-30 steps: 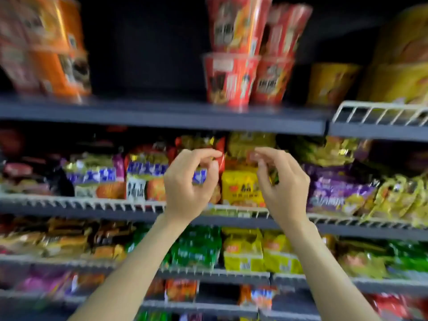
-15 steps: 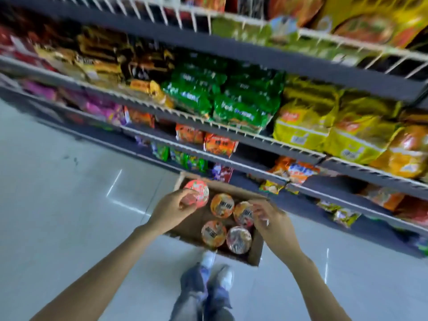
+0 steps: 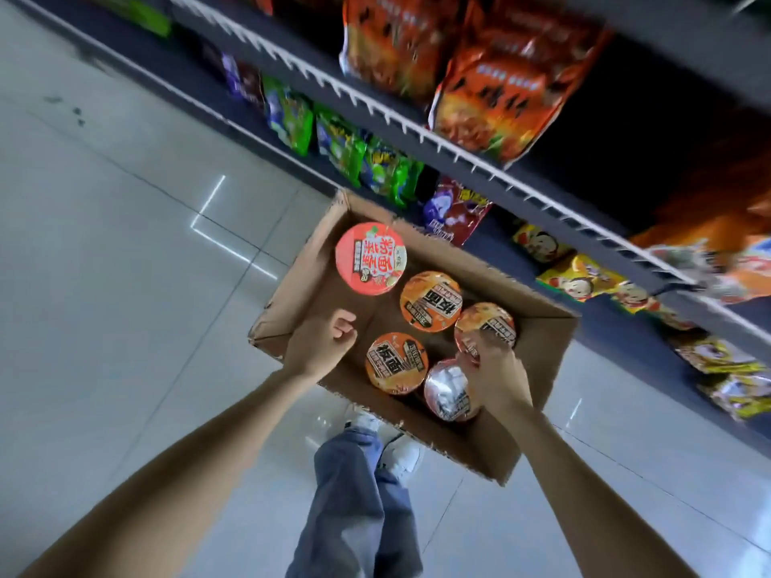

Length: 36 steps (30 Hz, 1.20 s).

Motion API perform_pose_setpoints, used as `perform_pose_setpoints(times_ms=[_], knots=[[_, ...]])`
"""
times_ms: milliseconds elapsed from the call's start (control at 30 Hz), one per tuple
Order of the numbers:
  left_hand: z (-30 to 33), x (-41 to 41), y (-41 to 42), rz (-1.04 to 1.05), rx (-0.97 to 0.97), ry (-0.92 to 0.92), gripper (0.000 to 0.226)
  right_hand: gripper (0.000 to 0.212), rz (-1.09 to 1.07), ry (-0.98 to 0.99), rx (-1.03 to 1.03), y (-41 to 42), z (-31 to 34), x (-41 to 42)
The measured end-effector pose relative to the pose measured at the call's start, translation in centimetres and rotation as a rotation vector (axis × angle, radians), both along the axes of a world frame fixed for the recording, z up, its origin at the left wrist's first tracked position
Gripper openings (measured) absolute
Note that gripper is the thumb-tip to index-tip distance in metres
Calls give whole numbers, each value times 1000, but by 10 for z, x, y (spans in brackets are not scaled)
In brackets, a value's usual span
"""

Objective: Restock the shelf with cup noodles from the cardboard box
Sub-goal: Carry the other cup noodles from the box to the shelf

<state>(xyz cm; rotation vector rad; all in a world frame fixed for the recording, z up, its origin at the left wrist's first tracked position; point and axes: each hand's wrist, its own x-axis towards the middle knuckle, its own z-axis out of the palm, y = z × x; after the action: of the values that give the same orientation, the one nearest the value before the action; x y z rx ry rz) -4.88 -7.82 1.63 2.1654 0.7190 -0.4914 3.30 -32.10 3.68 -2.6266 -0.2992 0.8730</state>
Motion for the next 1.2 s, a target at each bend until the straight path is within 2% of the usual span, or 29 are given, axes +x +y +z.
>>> perform_pose_setpoints(times_ms=[133, 267, 400, 533, 567, 633, 733, 800, 933, 1100, 1200], knots=[[-89, 3, -16, -70, 97, 52, 15, 33, 42, -43, -4, 13, -99, 16], [-160, -1, -38, -66, 152, 56, 14, 36, 236, -123, -83, 18, -176, 25], [-220, 1, -48, -171, 205, 145, 32, 48, 271, -181, -215, 19, -236, 45], [-262, 2, -52, -260, 237, 284, 50, 68, 259, -80, -349, 21, -282, 72], [-271, 2, -52, -242, 210, 305, 53, 73, 242, -56, -353, 22, -292, 75], [-283, 2, -54, -207, 137, 357, 58, 79, 76, -34, -315, 25, -306, 80], [-295, 6, -58, -239, 90, 418, 54, 72, -182, -32, -271, 32, -317, 84], [-297, 8, -60, -240, 93, 409, 49, 58, -238, -11, -181, 39, -315, 83], [-292, 11, -59, -224, 40, 467, 47, 36, -355, 130, 121, 45, -302, 72], [-281, 12, -45, -277, -1, 408, 32, 27, -363, -45, 117, 33, -293, 69], [-273, 6, -37, -213, 12, 365, 42, 31, -574, 92, 199, 21, -300, 69]])
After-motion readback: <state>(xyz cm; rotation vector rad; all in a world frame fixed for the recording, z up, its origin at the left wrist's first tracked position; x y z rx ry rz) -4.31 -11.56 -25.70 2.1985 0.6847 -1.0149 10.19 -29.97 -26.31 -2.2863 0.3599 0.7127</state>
